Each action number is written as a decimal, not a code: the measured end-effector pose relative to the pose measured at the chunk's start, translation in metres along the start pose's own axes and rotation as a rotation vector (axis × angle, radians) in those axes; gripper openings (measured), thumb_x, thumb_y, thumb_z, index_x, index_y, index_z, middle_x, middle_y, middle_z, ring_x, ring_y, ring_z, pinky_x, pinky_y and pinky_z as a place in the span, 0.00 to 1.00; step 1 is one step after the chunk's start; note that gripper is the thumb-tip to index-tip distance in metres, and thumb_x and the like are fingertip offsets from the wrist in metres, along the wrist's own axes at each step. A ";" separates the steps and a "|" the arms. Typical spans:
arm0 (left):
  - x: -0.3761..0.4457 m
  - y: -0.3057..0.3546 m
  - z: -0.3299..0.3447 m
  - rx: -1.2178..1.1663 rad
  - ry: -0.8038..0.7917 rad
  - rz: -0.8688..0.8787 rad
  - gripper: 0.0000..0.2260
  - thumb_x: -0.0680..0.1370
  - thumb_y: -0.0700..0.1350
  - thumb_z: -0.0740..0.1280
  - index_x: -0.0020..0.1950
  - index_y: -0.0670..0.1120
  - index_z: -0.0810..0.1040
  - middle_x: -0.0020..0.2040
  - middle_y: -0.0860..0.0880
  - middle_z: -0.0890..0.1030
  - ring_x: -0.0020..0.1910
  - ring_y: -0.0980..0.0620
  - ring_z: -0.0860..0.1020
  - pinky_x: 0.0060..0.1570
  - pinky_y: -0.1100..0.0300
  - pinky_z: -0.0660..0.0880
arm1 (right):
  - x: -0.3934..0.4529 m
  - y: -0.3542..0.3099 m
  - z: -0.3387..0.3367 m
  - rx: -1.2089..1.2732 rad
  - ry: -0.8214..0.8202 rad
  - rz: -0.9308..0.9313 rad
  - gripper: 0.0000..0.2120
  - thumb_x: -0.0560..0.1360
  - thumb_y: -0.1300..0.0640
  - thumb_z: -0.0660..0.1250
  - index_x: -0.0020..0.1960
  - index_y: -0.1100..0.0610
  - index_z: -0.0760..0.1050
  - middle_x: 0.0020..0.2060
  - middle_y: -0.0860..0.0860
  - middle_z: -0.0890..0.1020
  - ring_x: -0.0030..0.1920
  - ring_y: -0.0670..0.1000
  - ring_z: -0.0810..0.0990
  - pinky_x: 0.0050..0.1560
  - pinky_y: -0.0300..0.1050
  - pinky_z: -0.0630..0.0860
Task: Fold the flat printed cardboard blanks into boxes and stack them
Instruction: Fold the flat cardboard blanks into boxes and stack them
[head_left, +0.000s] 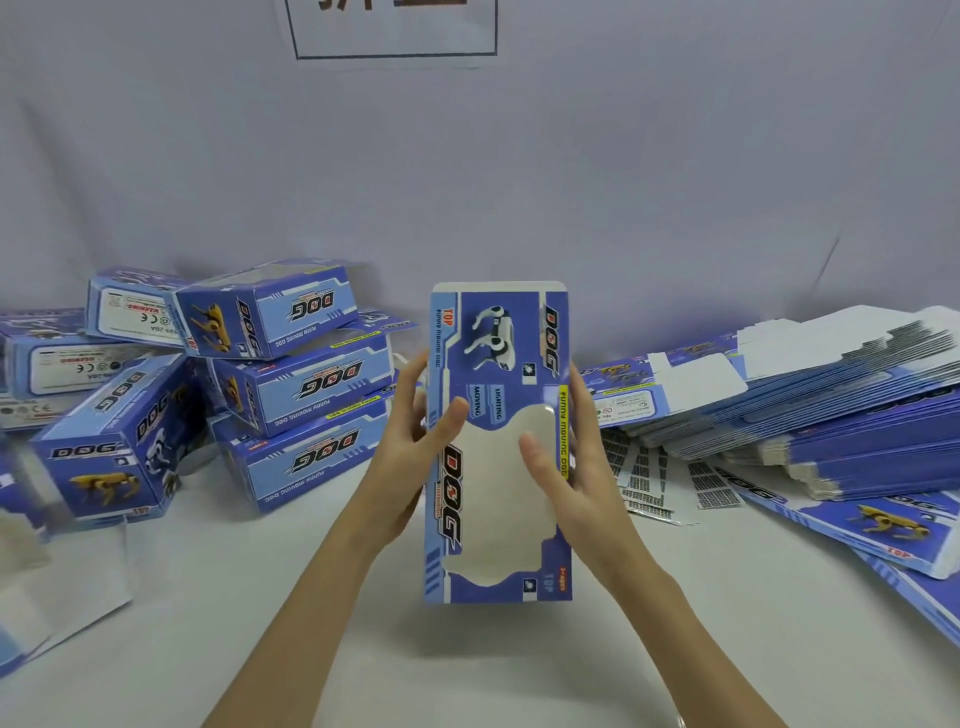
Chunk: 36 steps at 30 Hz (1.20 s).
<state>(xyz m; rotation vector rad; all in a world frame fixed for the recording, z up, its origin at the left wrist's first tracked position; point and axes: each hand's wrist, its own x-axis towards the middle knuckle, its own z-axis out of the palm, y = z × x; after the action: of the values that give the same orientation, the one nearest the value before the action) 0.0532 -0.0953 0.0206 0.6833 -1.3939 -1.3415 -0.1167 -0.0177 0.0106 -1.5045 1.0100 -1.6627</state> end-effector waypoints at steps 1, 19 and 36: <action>-0.001 -0.001 0.003 0.016 -0.001 0.005 0.25 0.68 0.66 0.76 0.62 0.80 0.70 0.60 0.56 0.84 0.59 0.47 0.85 0.46 0.50 0.85 | 0.001 -0.001 0.001 -0.010 0.025 -0.002 0.36 0.79 0.45 0.70 0.79 0.27 0.56 0.69 0.36 0.78 0.69 0.47 0.80 0.52 0.44 0.85; -0.007 -0.003 0.012 0.046 0.043 0.074 0.20 0.74 0.62 0.72 0.65 0.64 0.77 0.60 0.50 0.85 0.60 0.45 0.84 0.52 0.48 0.85 | -0.001 -0.003 -0.004 -0.075 0.083 -0.030 0.21 0.78 0.45 0.72 0.66 0.32 0.69 0.64 0.39 0.81 0.66 0.48 0.83 0.49 0.40 0.84; -0.002 0.001 0.020 0.205 0.343 0.403 0.20 0.83 0.53 0.63 0.71 0.45 0.71 0.71 0.44 0.66 0.63 0.62 0.77 0.56 0.65 0.79 | -0.007 0.013 0.007 -0.590 -0.005 -0.149 0.42 0.74 0.31 0.71 0.82 0.33 0.55 0.80 0.46 0.59 0.82 0.45 0.57 0.77 0.59 0.69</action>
<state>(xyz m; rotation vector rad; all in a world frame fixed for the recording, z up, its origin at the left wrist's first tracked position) 0.0360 -0.0862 0.0246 0.6852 -1.3100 -0.7344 -0.1090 -0.0186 -0.0044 -1.9948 1.5064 -1.5281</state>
